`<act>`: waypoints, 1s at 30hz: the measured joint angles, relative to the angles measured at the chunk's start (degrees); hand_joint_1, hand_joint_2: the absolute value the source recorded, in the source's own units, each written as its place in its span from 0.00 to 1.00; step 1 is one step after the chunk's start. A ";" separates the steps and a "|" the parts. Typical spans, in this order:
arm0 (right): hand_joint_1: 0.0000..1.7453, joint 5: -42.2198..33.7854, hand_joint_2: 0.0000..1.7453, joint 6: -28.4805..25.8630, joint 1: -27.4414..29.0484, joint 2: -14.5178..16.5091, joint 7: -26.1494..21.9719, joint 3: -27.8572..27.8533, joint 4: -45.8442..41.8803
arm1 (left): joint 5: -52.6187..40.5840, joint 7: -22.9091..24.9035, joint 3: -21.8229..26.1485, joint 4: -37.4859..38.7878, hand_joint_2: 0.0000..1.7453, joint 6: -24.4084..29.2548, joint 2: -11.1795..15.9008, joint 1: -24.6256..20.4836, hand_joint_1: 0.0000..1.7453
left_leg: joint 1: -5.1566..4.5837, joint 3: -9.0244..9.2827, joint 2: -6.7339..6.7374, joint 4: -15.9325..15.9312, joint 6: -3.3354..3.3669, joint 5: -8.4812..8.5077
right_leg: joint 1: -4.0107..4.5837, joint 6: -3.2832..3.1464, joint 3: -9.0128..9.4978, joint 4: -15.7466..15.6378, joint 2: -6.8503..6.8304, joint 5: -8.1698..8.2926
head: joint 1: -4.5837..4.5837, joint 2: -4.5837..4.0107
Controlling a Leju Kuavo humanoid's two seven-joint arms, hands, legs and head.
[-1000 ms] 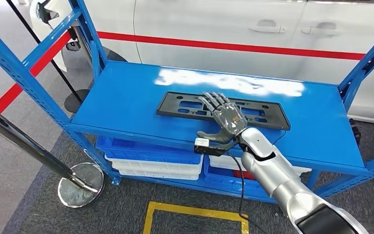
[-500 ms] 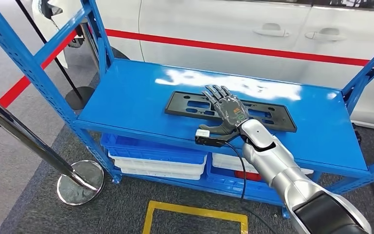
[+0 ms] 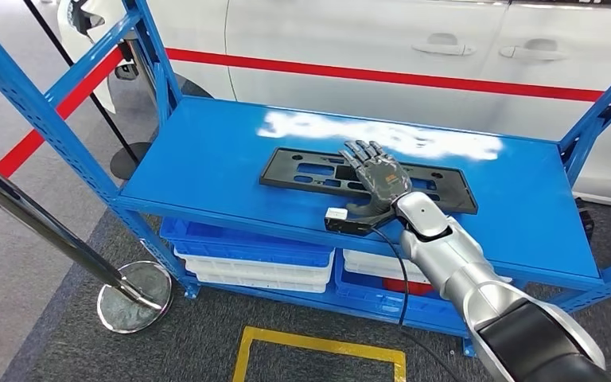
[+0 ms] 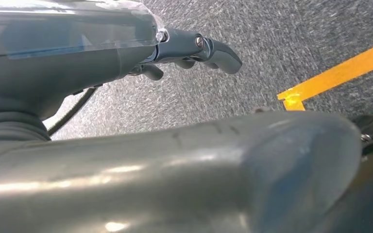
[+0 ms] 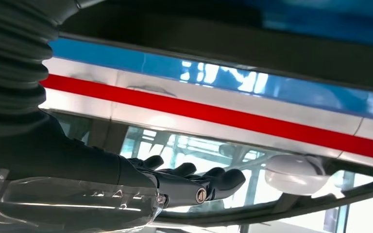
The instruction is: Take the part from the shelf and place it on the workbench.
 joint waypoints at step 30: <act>0.00 12.29 1.00 -2.52 -2.93 1.67 9.55 5.53 4.78 | -0.04 -0.04 0.02 0.00 0.00 -0.50 0.00 0.02 0.00 | 0.00 0.66 0.59 -1.46 0.09 0.90 | 0.11 0.14 -0.06 -0.09 0.07 0.15 | -0.01 0.00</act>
